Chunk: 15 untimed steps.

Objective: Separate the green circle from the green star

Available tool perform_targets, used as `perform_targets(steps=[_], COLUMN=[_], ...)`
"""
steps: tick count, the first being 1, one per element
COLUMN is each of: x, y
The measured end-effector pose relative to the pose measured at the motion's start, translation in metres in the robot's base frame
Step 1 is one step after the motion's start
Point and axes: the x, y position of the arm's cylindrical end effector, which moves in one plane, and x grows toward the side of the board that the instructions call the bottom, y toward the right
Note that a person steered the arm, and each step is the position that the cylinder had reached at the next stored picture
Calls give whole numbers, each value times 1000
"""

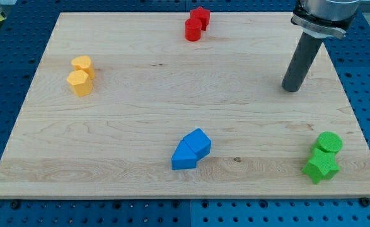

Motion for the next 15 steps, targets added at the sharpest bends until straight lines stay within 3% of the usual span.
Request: perform_targets(steps=[13,14,15], x=[-15,-17,14], y=[-21,-2,47])
